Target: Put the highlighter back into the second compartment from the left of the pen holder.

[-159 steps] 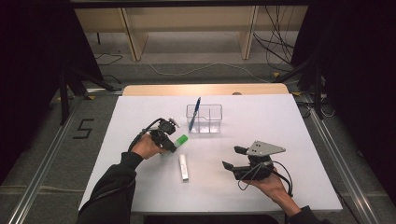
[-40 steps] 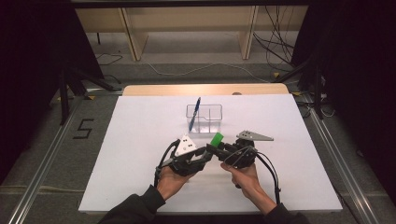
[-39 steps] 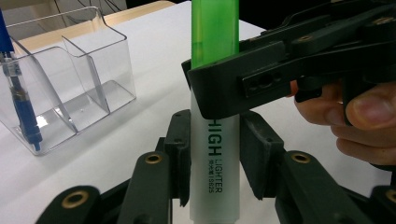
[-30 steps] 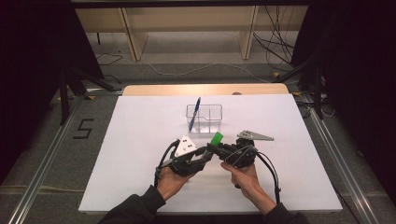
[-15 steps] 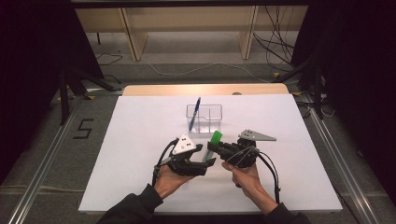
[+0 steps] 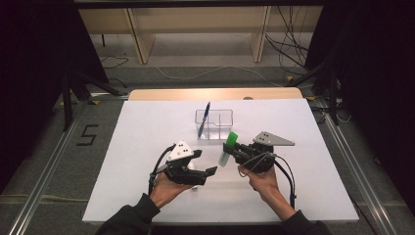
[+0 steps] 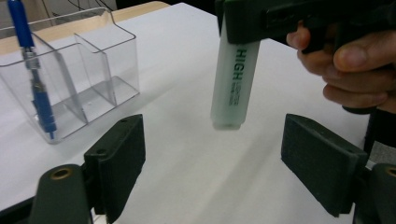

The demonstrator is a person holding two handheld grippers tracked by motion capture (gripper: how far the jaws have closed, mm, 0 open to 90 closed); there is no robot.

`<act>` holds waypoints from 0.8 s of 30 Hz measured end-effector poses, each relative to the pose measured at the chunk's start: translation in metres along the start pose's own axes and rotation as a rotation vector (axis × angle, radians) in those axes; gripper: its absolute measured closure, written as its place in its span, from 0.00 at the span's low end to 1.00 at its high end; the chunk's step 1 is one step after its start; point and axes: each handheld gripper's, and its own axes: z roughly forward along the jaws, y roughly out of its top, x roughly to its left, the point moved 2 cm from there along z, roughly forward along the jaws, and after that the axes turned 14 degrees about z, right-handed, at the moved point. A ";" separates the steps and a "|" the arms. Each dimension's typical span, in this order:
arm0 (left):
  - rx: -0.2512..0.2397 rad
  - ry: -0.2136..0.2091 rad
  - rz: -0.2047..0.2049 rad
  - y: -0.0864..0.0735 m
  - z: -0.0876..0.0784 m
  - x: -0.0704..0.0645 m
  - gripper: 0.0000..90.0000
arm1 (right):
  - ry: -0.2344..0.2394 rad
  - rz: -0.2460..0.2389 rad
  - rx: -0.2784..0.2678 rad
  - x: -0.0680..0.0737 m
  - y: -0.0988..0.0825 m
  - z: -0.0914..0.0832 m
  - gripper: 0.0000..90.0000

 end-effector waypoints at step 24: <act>0.049 0.132 -0.035 -0.027 -0.032 0.022 0.20 | -0.112 -0.035 -0.040 -0.023 0.050 0.025 0.84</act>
